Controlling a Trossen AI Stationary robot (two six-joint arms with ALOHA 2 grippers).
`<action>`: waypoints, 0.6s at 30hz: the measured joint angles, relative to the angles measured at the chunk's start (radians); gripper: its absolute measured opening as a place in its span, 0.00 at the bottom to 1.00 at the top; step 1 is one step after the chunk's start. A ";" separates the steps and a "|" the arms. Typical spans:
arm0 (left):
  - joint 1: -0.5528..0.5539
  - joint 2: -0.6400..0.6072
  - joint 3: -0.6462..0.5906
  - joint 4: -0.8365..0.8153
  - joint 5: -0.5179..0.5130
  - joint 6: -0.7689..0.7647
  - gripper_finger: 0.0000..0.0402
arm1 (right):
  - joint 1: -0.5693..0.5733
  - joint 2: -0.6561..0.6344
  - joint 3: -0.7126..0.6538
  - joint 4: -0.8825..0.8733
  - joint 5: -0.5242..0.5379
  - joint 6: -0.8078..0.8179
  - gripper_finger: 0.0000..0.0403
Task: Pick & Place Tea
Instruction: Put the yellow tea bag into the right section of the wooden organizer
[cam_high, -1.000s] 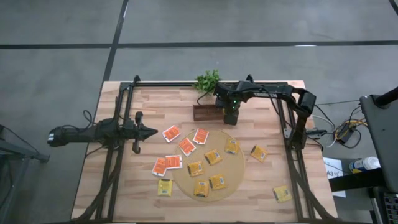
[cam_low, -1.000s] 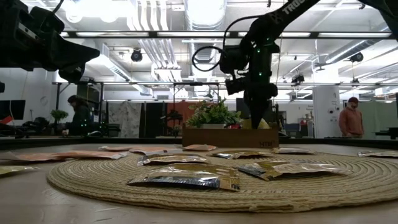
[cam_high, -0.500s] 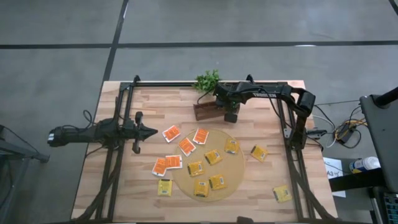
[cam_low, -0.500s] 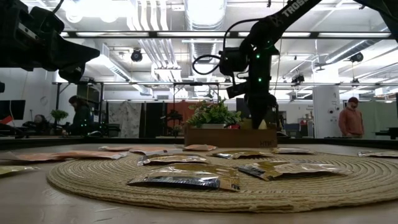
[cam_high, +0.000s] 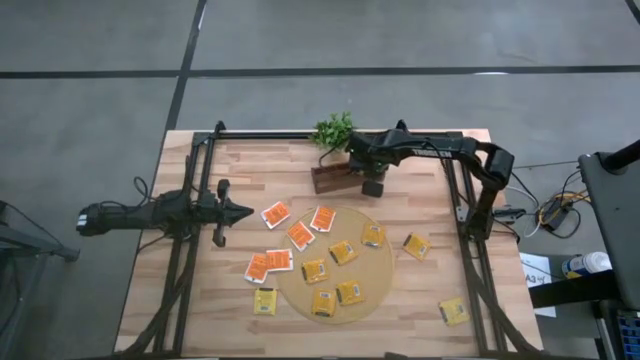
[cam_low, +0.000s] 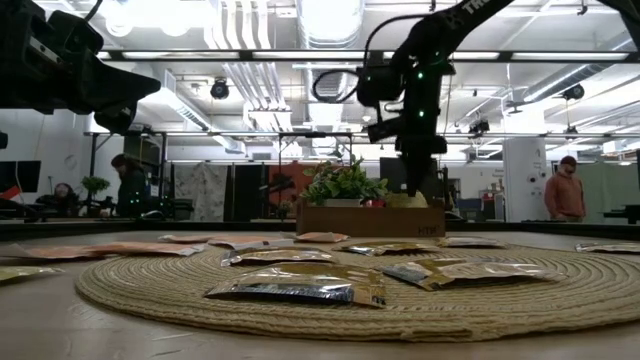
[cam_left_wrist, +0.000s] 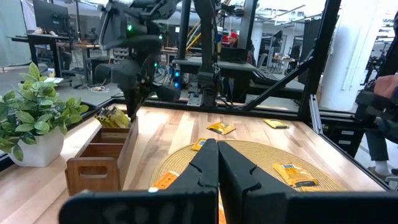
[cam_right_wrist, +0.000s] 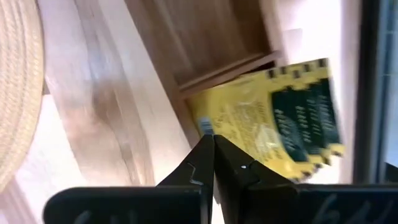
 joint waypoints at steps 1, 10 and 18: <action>0.000 0.000 0.000 0.000 0.000 0.000 0.00 | 0.001 -0.014 0.000 -0.001 0.000 0.007 0.02; 0.000 0.000 0.000 0.000 0.000 0.000 0.00 | 0.062 -0.230 0.004 -0.059 0.029 0.246 0.02; 0.000 0.000 0.000 0.000 0.000 0.000 0.00 | 0.186 -0.408 -0.005 -0.138 0.030 0.299 0.02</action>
